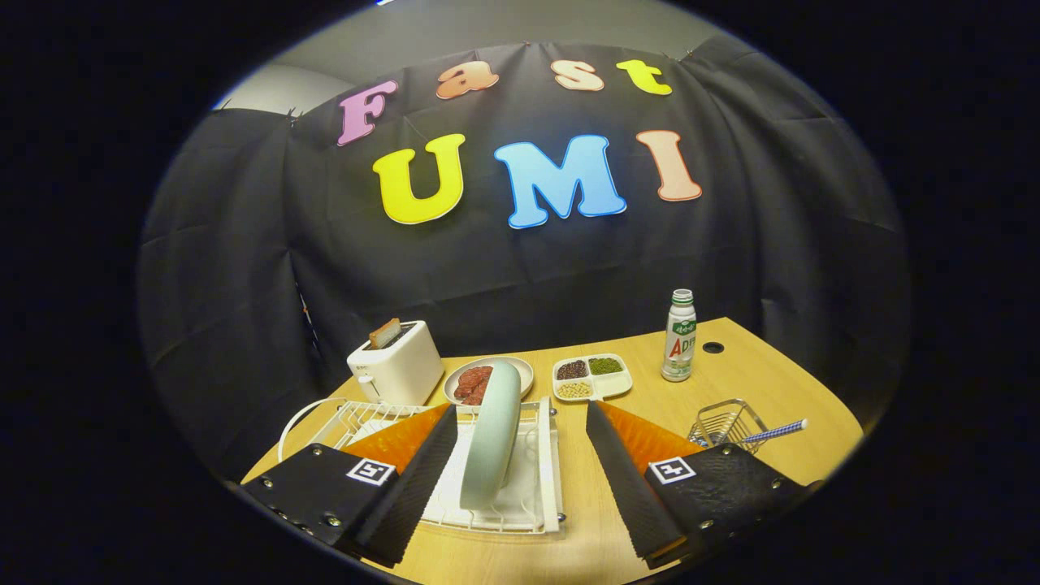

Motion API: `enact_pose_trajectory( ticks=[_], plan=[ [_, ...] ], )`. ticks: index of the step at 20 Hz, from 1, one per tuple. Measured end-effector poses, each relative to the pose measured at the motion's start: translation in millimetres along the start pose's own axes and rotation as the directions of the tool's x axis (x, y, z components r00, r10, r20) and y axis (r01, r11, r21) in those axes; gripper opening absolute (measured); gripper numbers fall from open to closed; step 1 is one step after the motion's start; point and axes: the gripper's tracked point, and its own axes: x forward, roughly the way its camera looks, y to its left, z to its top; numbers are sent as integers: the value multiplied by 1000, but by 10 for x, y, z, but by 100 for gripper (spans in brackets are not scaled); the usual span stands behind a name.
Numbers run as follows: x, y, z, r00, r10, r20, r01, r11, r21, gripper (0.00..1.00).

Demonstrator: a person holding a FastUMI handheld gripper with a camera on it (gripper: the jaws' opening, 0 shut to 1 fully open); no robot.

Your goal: Take the plate from the dish rack, then take the spoon from the basket and place it into the plate.

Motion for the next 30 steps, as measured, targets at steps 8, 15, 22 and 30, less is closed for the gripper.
enact_pose_trajectory(
  ticks=[8,15,22,30],
  plan=[
    [679,212,-448,985,24,-169,-4,993,120,76],
    [810,87,-548,963,-129,-239,143,989,44,35],
    [842,148,-199,917,-370,-150,328,913,-242,28],
    [725,333,159,891,-453,-36,391,804,-449,24]
  ],
)
